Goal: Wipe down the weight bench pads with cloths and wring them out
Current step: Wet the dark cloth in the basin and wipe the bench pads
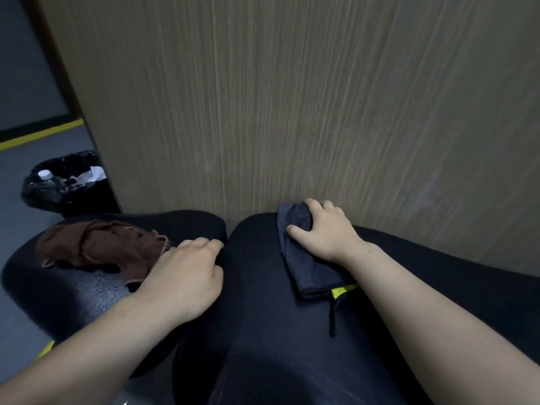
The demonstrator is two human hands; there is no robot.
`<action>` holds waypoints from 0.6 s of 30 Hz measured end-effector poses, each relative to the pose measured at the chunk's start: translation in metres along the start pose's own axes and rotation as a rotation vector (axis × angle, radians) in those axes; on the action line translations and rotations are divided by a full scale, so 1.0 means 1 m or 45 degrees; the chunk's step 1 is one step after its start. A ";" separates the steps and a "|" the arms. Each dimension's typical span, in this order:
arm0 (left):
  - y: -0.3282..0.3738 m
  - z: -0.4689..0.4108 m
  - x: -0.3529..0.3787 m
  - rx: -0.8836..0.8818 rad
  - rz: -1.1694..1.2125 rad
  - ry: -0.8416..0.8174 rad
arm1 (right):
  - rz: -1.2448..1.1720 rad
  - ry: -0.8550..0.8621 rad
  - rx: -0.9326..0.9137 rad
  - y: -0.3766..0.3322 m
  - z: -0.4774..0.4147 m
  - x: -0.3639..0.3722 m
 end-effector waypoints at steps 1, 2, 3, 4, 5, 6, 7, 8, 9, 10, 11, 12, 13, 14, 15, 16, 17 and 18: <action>-0.002 0.001 -0.003 -0.001 0.052 0.022 | -0.006 -0.006 -0.022 -0.008 -0.003 0.002; -0.004 0.001 -0.007 -0.003 0.095 0.050 | -0.007 -0.016 -0.043 -0.016 -0.006 0.003; -0.006 0.002 -0.010 0.004 0.126 0.086 | -0.010 -0.029 -0.065 -0.025 -0.010 0.006; -0.007 0.003 -0.014 0.021 0.150 0.127 | -0.013 -0.045 -0.090 -0.035 -0.013 0.008; -0.008 0.004 -0.018 0.044 0.170 0.169 | -0.022 -0.064 -0.116 -0.046 -0.017 0.011; -0.008 0.005 -0.022 0.065 0.184 0.211 | -0.034 -0.086 -0.143 -0.057 -0.020 0.013; -0.008 0.006 -0.026 0.079 0.189 0.246 | -0.048 -0.110 -0.170 -0.067 -0.023 0.016; -0.009 0.007 -0.030 0.089 0.187 0.275 | -0.062 -0.136 -0.194 -0.077 -0.026 0.019; -0.010 0.008 -0.033 0.094 0.181 0.294 | -0.073 -0.159 -0.214 -0.087 -0.028 0.022; -0.011 0.009 -0.036 0.099 0.173 0.307 | -0.077 -0.179 -0.228 -0.096 -0.030 0.024; -0.013 0.010 -0.039 0.103 0.164 0.318 | -0.072 -0.195 -0.240 -0.104 -0.032 0.026; -0.015 0.011 -0.041 0.108 0.155 0.325 | -0.056 -0.206 -0.252 -0.111 -0.032 0.028; -0.017 0.012 -0.043 0.109 0.147 0.329 | -0.036 -0.211 -0.264 -0.117 -0.031 0.030; -0.019 0.014 -0.045 0.107 0.137 0.332 | -0.017 -0.212 -0.270 -0.122 -0.029 0.031; -0.021 0.015 -0.047 0.105 0.125 0.333 | -0.003 -0.206 -0.273 -0.125 -0.027 0.031; -0.023 0.016 -0.049 0.105 0.114 0.336 | 0.004 -0.196 -0.273 -0.127 -0.024 0.031; -0.026 0.018 -0.050 0.105 0.106 0.336 | 0.009 -0.182 -0.271 -0.129 -0.021 0.031; -0.028 0.019 -0.052 0.107 0.100 0.340 | 0.018 -0.169 -0.269 -0.130 -0.017 0.030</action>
Point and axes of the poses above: each hand's wrist, its own z-axis away from the middle knuckle, its own x-axis out of the palm, y = z × x, the point moved 8 cm from there along -z, towards the middle knuckle, and after that the axes turned 11 degrees about z, right-handed, at the moved point
